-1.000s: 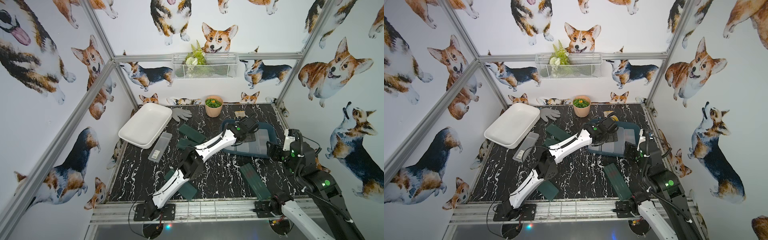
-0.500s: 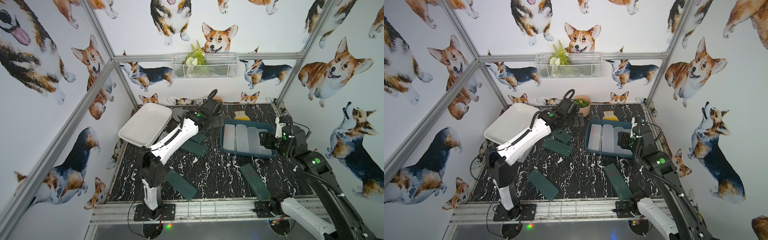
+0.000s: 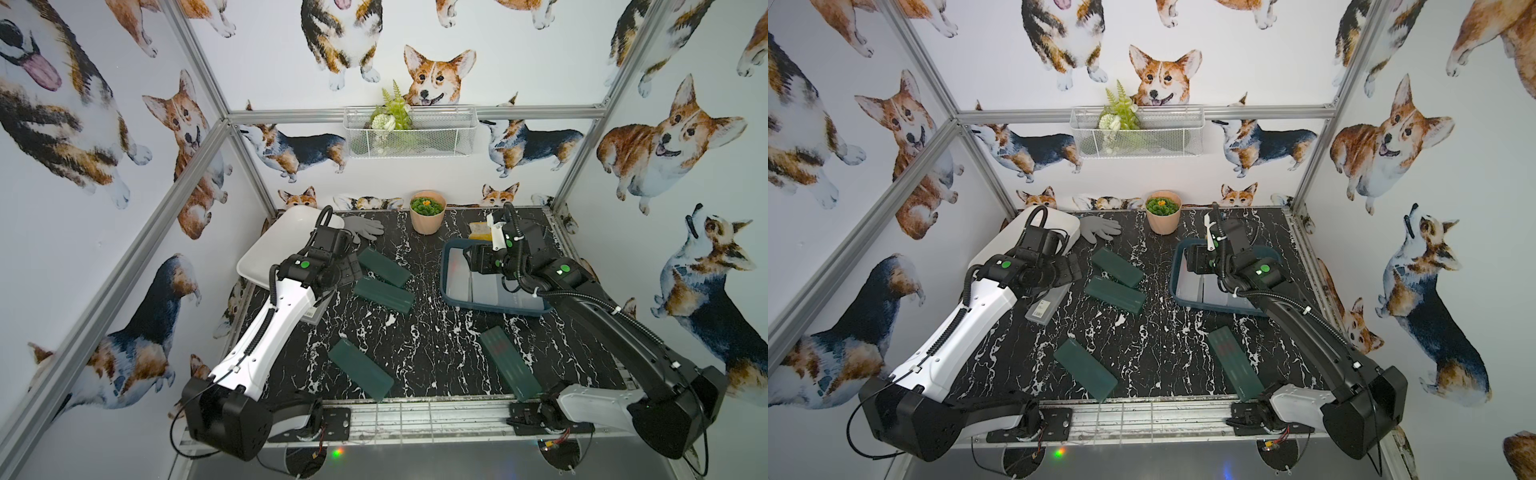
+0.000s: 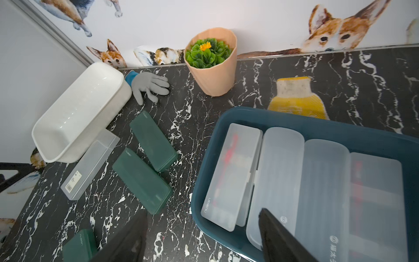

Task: Place the pencil cases by color into the storage box
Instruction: Move the pencil case to the center of the board.

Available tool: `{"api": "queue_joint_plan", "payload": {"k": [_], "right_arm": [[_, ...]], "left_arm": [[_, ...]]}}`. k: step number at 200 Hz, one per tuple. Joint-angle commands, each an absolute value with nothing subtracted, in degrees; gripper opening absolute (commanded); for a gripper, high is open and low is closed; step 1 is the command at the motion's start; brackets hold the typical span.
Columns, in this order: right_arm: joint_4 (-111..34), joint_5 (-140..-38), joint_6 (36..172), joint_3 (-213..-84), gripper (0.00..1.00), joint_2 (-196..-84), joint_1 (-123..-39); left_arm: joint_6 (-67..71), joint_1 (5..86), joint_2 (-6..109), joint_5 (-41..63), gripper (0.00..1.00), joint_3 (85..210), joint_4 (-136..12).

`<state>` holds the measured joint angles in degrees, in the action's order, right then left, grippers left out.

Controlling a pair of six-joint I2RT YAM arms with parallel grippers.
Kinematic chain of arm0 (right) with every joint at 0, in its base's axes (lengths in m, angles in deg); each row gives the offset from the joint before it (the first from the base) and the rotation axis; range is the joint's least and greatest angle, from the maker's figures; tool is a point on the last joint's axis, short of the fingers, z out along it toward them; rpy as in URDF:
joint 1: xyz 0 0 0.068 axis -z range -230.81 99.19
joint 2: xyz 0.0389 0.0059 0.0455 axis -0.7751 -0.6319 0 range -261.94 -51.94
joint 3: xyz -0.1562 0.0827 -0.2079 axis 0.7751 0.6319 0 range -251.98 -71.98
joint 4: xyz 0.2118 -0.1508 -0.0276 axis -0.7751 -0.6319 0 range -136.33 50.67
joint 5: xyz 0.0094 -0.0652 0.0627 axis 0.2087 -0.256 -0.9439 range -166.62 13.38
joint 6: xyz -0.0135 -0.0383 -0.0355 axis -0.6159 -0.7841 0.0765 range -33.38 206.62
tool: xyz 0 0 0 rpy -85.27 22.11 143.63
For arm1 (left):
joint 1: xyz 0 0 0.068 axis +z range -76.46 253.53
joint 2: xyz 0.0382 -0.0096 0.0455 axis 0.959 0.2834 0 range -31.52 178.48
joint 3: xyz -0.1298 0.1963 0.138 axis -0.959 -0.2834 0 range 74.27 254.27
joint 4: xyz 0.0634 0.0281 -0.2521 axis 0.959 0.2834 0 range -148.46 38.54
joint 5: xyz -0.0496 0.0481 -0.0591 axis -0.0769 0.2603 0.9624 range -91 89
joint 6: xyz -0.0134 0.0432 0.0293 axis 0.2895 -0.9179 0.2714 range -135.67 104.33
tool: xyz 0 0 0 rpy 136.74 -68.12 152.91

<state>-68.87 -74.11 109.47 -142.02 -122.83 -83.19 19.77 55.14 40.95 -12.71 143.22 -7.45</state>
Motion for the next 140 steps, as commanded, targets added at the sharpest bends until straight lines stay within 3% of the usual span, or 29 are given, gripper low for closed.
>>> {"api": "queue_joint_plan", "payload": {"k": [1, 78, 140], "right_arm": [[-61.9, -78.2, 108.2, -142.4, 0.78, -124.3, -84.0], [-52.5, -84.3, 104.8, -137.6, 0.78, -125.1, -85.5], [-50.6, -85.5, 98.4, -135.8, 0.78, -124.8, -85.5]], "left_arm": [[17.9, 57.9, 40.7, -11.7, 1.00, 138.7, -8.6], [6.8, 60.5, 43.6, -11.7, 1.00, 130.8, -20.1], [-11.0, 61.1, 53.8, -6.4, 1.00, 136.4, -19.7]]}}
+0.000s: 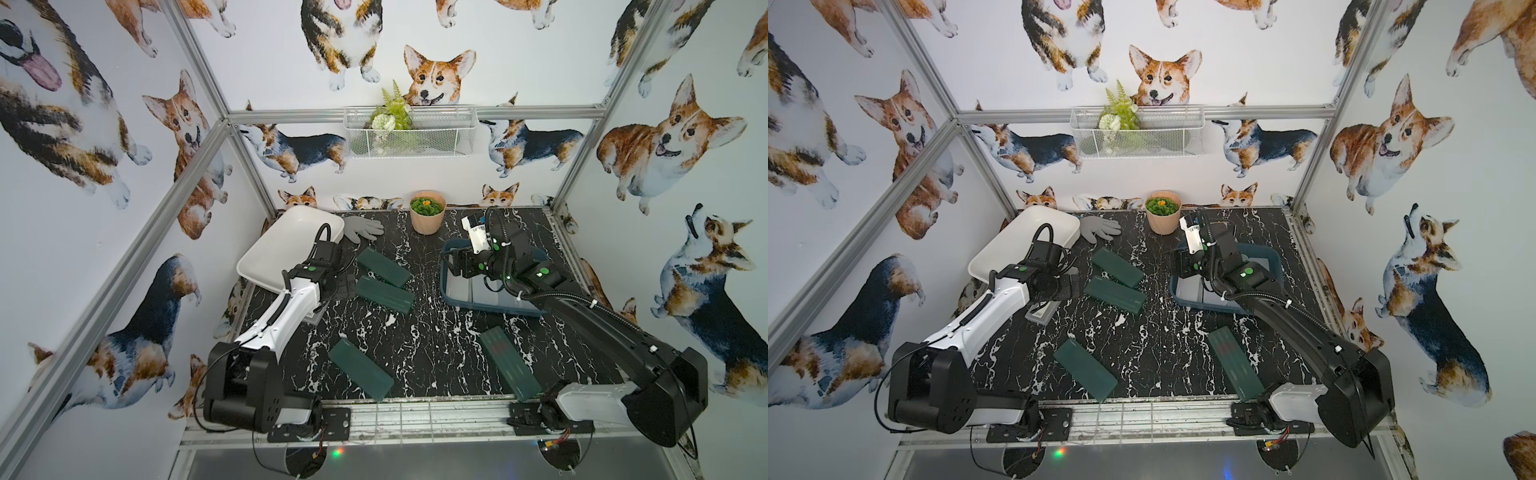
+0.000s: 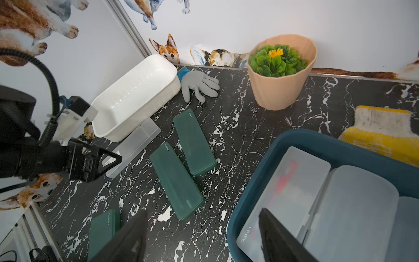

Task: Place the pencil cases by color into the storage box
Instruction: Move the pencil case to the center of the board.

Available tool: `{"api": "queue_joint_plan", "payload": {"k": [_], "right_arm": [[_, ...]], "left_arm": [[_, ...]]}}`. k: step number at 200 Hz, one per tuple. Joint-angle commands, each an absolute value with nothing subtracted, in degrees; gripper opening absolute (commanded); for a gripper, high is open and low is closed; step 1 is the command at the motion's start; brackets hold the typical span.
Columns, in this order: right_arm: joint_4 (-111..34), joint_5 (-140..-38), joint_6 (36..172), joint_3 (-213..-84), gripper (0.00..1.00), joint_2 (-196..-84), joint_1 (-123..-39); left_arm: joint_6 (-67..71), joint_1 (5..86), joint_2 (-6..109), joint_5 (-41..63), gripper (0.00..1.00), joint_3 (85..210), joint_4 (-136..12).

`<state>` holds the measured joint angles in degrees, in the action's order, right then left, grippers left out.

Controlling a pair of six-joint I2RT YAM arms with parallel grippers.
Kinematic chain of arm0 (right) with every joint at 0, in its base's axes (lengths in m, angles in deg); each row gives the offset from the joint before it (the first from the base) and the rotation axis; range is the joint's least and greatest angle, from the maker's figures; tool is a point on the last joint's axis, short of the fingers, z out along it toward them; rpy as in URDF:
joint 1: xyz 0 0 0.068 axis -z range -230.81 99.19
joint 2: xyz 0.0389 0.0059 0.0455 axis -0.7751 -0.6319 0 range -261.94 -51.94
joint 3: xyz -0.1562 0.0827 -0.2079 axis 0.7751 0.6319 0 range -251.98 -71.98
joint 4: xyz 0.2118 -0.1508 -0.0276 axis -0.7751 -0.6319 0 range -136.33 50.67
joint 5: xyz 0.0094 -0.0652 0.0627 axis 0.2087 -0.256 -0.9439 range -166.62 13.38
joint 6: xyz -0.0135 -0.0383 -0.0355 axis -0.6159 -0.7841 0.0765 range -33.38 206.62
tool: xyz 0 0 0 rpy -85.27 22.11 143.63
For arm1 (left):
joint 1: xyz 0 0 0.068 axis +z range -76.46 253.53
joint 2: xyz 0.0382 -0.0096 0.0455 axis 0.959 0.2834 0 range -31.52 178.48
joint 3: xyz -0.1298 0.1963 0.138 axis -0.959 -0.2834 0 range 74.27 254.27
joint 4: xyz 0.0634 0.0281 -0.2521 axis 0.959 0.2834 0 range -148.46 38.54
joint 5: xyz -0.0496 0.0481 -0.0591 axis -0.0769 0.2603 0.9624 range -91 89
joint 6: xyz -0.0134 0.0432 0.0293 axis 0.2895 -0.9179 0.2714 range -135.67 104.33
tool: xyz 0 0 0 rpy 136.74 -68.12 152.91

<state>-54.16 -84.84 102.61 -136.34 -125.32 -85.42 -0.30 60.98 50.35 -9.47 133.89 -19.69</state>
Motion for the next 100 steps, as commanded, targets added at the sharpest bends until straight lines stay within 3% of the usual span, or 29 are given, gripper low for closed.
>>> {"api": "queue_joint_plan", "payload": {"k": [1, 100], "right_arm": [[-50.6, -85.5, 98.4, -135.8, 0.78, -124.7, -85.5], [-50.8, -85.8, 93.9, -131.0, 0.78, -120.3, -84.1]], "left_arm": [[-11.3, 61.1, 54.0, -6.5, 1.00, 136.6, -19.6], [-26.9, 63.4, 61.8, -6.2, 1.00, 138.8, -17.5]]}}
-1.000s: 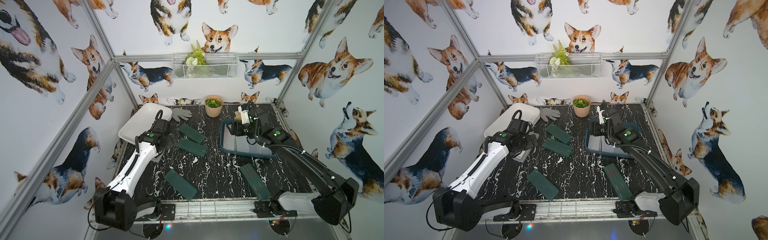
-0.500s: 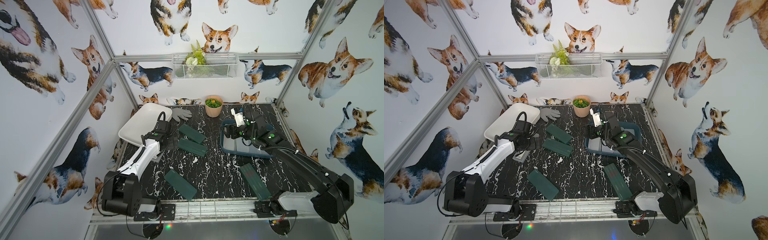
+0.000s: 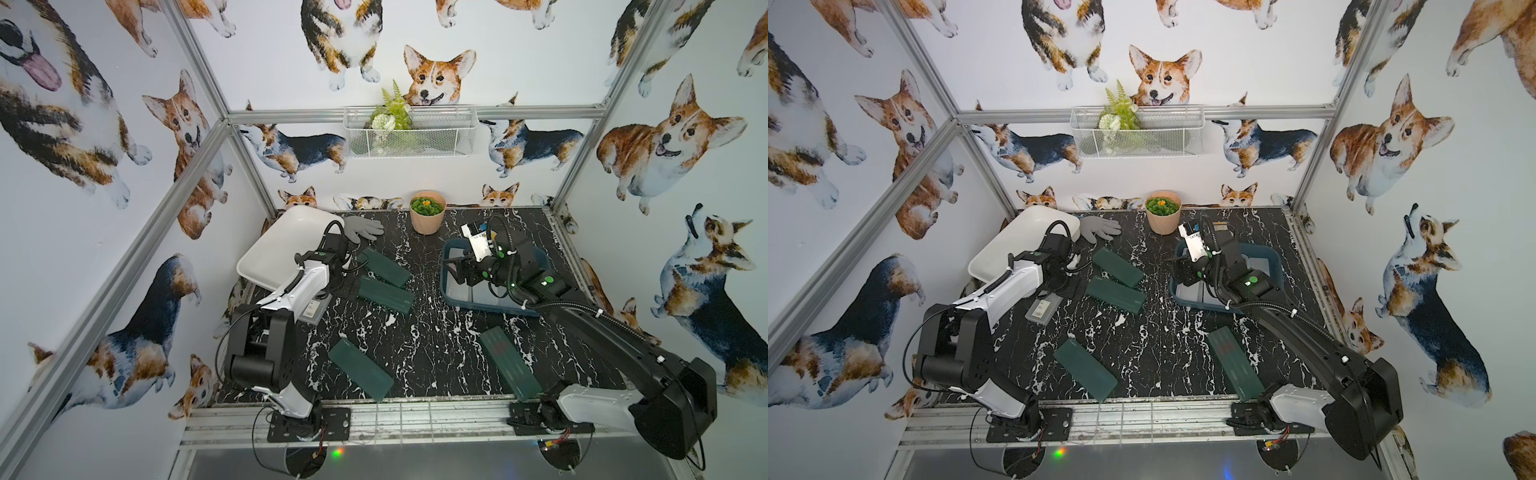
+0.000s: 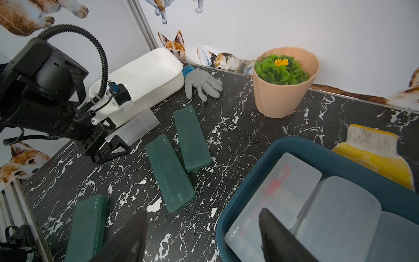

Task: Place the pencil cases by color into the storage box
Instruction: Move the pencil case to the center of the board.

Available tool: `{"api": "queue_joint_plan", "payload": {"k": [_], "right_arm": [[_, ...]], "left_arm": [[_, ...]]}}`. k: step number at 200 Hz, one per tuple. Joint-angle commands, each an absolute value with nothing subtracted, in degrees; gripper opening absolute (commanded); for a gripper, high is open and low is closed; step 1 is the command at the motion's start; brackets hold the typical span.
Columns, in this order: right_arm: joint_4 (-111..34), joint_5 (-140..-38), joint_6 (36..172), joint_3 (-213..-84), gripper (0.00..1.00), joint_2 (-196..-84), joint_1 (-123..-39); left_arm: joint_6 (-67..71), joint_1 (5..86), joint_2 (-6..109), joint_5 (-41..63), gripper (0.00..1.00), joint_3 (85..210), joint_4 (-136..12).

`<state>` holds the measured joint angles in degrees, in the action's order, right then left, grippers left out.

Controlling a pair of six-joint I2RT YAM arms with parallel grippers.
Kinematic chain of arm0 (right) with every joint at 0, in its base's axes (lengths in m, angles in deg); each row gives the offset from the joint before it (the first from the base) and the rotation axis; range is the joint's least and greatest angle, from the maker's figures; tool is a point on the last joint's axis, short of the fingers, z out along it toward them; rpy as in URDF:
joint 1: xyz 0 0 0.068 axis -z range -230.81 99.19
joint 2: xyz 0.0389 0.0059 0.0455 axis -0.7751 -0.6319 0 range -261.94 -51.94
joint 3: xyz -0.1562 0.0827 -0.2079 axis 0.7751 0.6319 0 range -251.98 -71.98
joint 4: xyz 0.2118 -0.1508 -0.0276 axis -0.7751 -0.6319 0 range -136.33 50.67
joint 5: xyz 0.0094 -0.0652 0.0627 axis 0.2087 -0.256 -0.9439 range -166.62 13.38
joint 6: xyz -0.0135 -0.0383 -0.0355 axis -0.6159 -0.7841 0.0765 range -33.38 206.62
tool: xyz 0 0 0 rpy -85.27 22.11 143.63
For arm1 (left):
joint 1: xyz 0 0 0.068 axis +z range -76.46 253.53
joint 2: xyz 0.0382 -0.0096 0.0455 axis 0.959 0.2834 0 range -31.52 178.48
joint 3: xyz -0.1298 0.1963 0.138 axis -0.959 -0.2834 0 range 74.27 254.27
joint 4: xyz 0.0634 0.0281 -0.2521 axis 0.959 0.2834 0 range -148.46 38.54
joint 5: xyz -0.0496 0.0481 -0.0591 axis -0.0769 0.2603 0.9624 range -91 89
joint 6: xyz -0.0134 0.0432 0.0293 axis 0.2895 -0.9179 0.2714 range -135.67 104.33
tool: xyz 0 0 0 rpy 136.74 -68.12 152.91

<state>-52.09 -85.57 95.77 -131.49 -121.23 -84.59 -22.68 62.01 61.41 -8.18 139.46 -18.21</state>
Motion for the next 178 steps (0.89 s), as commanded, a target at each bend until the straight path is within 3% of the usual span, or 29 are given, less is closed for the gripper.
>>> {"api": "queue_joint_plan", "payload": {"k": [1, 178], "right_arm": [[-50.8, -85.8, 93.9, -131.1, 0.78, -120.2, -84.0], [-53.5, -85.1, 94.2, -132.0, 0.78, -119.4, -84.0]], "left_arm": [[-27.0, 63.5, 61.8, -6.2, 1.00, 138.7, -17.5], [-33.3, 70.0, 69.7, -3.8, 1.00, 141.3, -19.0]]}}
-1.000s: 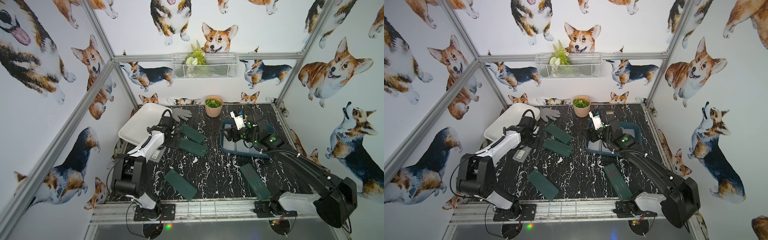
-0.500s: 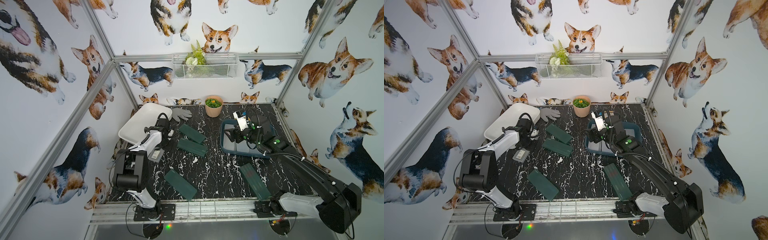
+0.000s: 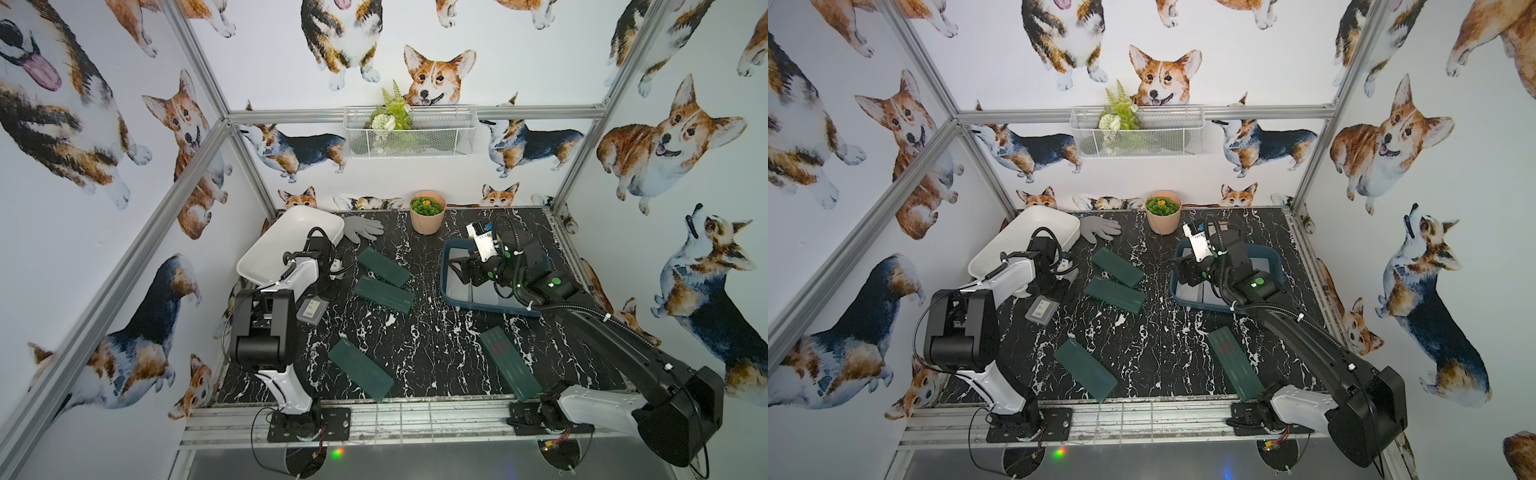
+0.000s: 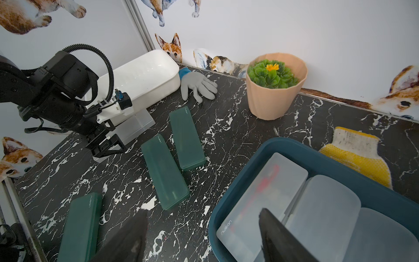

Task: Place the pencil cases by color into the storage box
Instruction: Move the pencil case to the center of the board.

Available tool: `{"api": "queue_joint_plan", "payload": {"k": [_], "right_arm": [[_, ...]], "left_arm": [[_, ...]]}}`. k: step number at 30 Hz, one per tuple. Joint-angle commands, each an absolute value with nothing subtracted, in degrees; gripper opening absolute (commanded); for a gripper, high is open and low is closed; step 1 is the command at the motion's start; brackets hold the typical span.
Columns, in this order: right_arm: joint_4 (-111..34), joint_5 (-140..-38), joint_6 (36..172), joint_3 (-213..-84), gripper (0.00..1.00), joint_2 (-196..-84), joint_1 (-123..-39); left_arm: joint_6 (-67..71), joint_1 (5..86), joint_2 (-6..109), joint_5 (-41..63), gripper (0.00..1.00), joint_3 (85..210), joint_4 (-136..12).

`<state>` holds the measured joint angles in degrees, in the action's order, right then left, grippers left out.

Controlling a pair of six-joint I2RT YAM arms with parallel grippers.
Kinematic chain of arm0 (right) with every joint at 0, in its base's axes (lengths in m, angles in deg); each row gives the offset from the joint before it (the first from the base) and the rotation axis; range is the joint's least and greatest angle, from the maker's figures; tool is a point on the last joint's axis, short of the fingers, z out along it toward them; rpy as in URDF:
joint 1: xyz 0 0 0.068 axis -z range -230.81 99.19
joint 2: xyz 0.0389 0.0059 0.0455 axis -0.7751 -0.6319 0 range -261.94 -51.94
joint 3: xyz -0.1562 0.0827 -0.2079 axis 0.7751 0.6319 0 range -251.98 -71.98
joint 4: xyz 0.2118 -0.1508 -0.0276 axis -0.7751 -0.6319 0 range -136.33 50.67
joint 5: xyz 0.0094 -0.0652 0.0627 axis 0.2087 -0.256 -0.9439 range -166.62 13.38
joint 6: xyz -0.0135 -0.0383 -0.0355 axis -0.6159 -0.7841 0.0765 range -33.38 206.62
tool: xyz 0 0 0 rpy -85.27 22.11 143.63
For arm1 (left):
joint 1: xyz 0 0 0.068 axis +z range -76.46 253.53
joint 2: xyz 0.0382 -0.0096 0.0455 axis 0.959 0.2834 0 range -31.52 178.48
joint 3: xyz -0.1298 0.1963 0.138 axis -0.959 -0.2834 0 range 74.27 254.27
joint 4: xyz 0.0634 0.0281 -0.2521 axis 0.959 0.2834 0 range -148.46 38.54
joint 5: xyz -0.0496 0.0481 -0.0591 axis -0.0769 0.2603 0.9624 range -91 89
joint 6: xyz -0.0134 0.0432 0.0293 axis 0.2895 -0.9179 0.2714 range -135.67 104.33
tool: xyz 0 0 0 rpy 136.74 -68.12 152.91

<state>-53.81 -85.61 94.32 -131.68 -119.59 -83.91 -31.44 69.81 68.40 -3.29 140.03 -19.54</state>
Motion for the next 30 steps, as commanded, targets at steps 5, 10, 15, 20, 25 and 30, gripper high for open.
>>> {"api": "queue_joint_plan", "payload": {"k": [5, 10, 15, 20, 25, 30], "right_arm": [[-51.8, -85.4, 94.7, -131.2, 0.78, -119.4, -84.0], [-50.9, -85.1, 94.7, -130.4, 0.78, -119.3, -83.9], [-51.1, -85.1, 94.7, -130.0, 0.78, -119.4, -84.0], [-51.2, -84.9, 94.8, -129.9, 0.78, -119.4, -84.0], [-51.5, -84.6, 95.1, -129.8, 0.78, -119.3, -84.0], [-51.8, -84.4, 95.5, -129.6, 0.78, -119.0, -84.0]], "left_arm": [[-33.5, 70.0, 71.2, -5.5, 1.00, 142.8, -19.0], [-33.6, 70.0, 72.4, -7.6, 1.00, 144.8, -18.8], [-33.3, 70.1, 74.1, -8.5, 1.00, 146.1, -18.0], [-33.2, 70.4, 74.8, -8.1, 1.00, 146.1, -18.3], [-32.8, 71.0, 75.4, -7.2, 1.00, 145.9, -18.6], [-32.5, 71.7, 76.2, -6.0, 1.00, 146.1, -18.9]]}}
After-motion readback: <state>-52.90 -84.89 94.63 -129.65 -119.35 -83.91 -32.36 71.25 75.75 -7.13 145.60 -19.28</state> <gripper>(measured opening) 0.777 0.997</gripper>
